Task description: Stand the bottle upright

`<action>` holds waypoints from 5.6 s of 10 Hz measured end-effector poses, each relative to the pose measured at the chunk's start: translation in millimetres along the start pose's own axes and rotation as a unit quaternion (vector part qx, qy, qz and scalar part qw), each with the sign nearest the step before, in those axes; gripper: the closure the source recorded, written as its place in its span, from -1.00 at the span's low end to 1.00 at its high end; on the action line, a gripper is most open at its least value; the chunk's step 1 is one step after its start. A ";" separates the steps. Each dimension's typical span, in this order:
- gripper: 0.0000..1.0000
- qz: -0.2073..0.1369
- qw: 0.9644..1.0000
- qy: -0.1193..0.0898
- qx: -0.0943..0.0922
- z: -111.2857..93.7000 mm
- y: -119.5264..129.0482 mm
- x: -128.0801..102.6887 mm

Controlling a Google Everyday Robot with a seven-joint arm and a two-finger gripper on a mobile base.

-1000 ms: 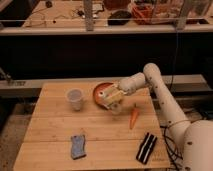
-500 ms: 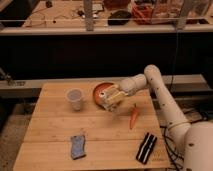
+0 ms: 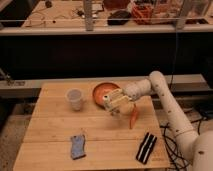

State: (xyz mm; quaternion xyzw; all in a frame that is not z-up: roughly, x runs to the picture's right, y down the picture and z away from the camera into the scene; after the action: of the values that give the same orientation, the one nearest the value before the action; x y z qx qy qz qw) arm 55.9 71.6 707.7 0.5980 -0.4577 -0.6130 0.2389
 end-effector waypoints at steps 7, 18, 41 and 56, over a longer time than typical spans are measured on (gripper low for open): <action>1.00 -0.012 0.998 0.032 -0.057 -31.7 -38.9 -19.6; 1.00 -0.002 0.997 0.066 -0.043 -50.3 -18.9 -50.1; 1.00 -0.001 0.999 0.036 -0.013 -40.3 -7.8 -67.1; -0.19 -0.017 0.999 -0.010 -0.038 -53.5 -33.6 -72.9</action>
State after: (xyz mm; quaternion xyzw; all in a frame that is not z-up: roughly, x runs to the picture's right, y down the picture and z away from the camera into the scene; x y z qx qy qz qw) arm 127.8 133.8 723.9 0.5901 -0.4257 -0.6402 0.2464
